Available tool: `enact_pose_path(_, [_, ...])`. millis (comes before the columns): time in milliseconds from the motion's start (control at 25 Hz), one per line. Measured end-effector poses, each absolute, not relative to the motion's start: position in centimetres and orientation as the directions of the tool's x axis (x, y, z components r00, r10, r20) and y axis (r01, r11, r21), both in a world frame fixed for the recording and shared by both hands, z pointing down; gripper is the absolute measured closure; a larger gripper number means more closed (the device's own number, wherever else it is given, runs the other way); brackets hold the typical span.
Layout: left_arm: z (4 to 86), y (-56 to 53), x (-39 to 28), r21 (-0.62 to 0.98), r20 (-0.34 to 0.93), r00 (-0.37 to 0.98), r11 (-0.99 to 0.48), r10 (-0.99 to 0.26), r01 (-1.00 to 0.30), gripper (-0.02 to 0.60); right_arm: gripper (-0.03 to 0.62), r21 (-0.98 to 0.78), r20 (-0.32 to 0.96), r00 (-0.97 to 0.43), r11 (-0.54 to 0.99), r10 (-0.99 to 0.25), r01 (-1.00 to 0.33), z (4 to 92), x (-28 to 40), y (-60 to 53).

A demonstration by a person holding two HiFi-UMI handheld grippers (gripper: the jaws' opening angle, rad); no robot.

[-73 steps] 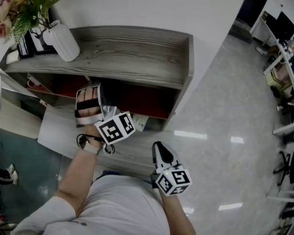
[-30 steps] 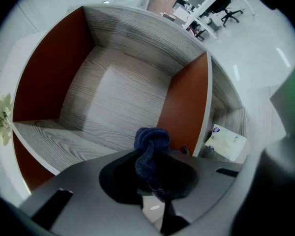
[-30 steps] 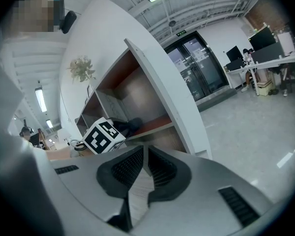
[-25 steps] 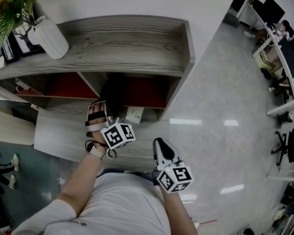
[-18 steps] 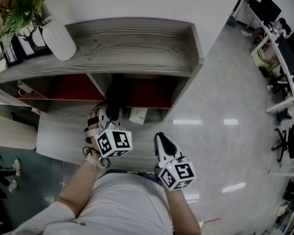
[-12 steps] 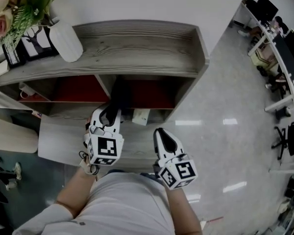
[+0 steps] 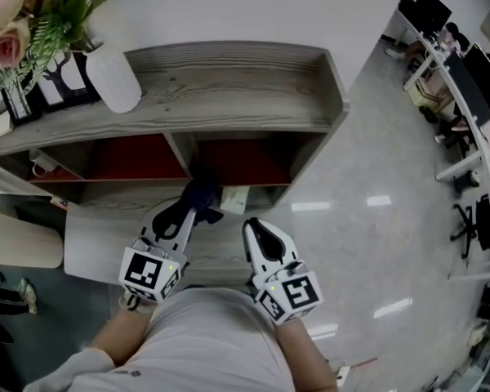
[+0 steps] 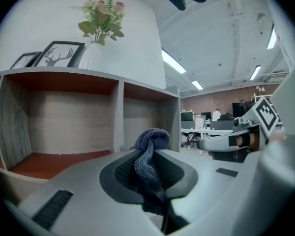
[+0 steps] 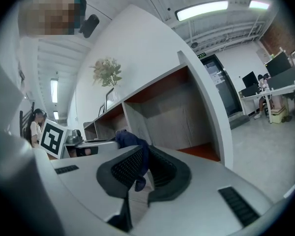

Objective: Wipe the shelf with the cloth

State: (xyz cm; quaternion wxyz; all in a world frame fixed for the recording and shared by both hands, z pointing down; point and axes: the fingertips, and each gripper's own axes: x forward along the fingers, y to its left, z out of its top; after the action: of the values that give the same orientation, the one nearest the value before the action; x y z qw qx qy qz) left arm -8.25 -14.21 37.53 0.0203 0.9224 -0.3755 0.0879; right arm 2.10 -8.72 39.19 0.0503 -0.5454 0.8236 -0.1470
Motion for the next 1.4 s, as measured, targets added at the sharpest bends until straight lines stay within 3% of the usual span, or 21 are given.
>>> enact_pose_path(360, [38.3,-13.5,-9.6,0.112,0.114,0.737,-0.728,-0.667,-0.676,0.515,0.554,-0.271,0.08,-0.39,0.357,-0.917,-0.894,39.2,1.3,-8.6])
enact_pose_path(1400, [40.8,-12.5,-10.5,0.076,0.206,0.741,-0.744,-0.64,-0.664,0.514,0.556,-0.252,0.141,-0.364,0.322,-0.921,-0.913,40.8,1.3,-6.8])
